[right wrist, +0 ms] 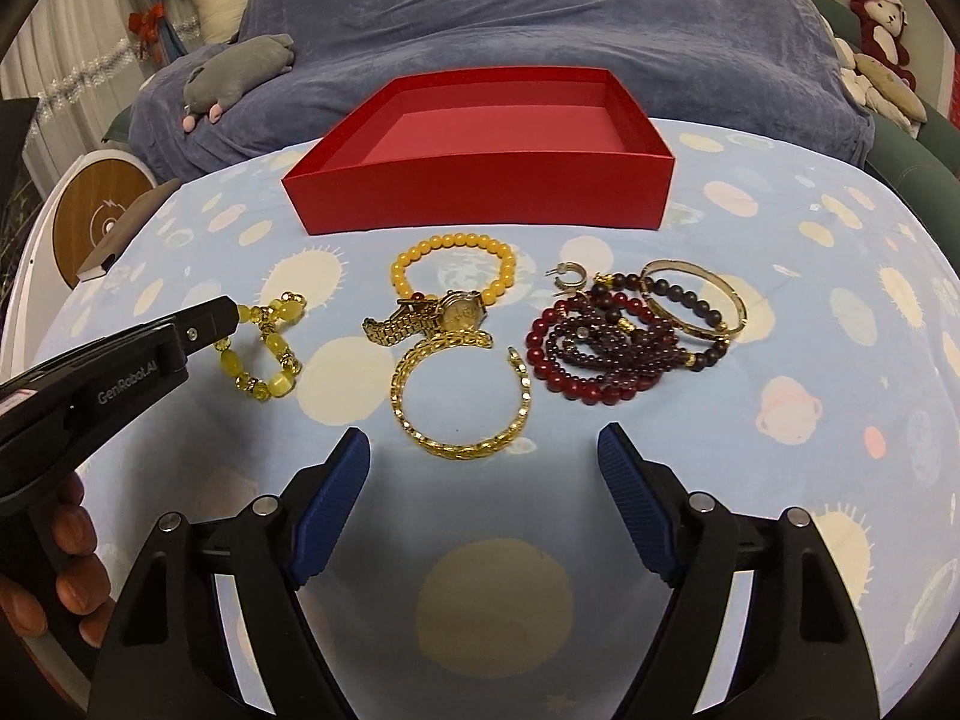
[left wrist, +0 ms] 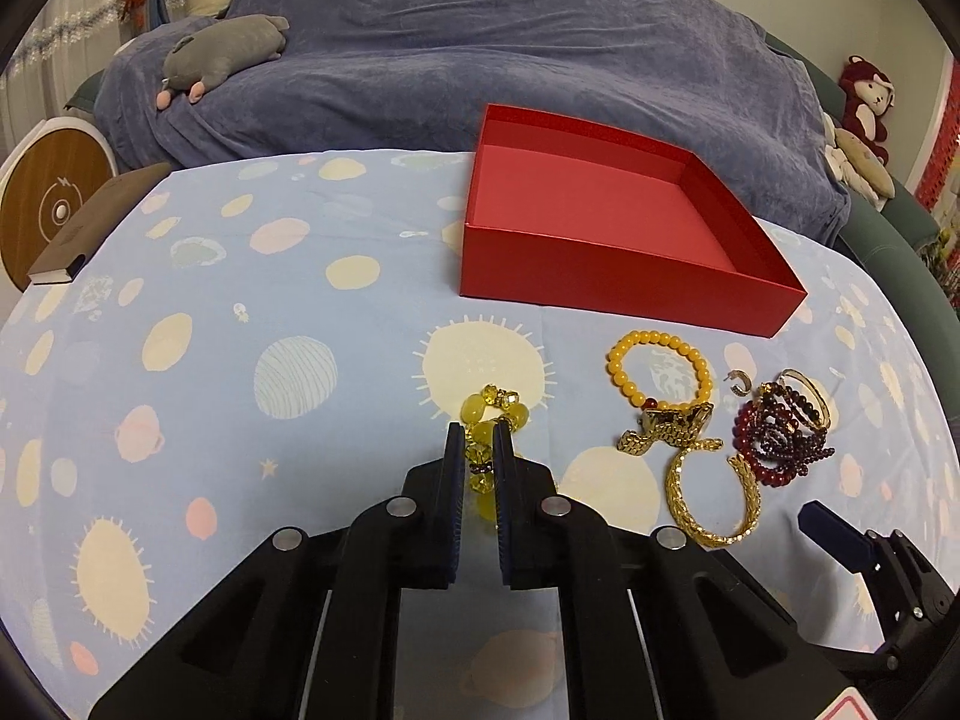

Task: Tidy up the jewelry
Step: 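Grasp the chunky yellow bead bracelet with the left tool while the right grasps the gold chain bracelet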

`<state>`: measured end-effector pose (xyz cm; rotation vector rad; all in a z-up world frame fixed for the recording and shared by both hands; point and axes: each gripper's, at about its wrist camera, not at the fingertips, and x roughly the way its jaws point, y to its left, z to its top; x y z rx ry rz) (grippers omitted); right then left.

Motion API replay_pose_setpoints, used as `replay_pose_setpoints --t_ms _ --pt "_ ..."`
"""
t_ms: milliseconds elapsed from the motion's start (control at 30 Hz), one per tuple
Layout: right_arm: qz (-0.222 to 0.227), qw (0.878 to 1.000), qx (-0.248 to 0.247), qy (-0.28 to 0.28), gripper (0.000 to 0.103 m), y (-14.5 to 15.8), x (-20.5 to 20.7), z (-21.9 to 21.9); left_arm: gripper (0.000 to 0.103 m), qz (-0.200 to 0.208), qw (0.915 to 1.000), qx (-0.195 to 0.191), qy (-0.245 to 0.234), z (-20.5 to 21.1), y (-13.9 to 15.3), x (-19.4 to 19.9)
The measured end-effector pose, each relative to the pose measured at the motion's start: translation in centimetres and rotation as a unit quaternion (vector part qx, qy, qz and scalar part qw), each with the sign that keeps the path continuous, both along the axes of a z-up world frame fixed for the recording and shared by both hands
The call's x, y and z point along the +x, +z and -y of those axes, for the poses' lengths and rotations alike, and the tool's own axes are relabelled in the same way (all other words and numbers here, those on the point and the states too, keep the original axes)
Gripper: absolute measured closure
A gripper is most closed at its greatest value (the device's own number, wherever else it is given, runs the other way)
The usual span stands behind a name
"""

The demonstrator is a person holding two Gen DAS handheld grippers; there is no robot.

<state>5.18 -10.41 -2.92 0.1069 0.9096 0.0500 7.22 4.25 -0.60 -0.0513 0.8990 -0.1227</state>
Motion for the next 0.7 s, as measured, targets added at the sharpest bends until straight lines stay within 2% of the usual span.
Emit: replay_pose_setpoints --t_ms 100,200,300,367,533,700 --pt "-0.007 1.0 -0.004 -0.003 0.029 -0.6 0.8 -0.5 0.096 -0.006 1.0 0.001 0.002 -0.7 -0.3 -0.1" --pt "-0.004 1.0 -0.021 -0.002 0.034 -1.0 1.4 -1.1 0.096 -0.009 0.9999 -0.002 0.004 -1.6 -0.5 -0.2" --pt "0.004 0.999 -0.04 0.001 0.041 -1.1 1.5 -1.5 0.096 -0.009 0.9999 -0.006 0.002 -2.0 -0.4 -0.4" --pt "0.007 0.999 -0.04 0.003 0.051 -1.0 1.6 -1.5 0.096 -0.007 1.0 -0.007 0.001 -2.1 -0.3 -0.5" --pt "0.007 1.0 -0.026 0.005 0.051 -0.6 1.4 -1.3 0.096 -0.004 1.0 -0.007 0.0 -2.2 0.2 -0.6" --pt "0.038 0.999 -0.014 0.015 0.051 2.5 0.6 -1.2 0.096 0.002 1.0 -0.008 -0.004 -2.0 1.5 -0.8"
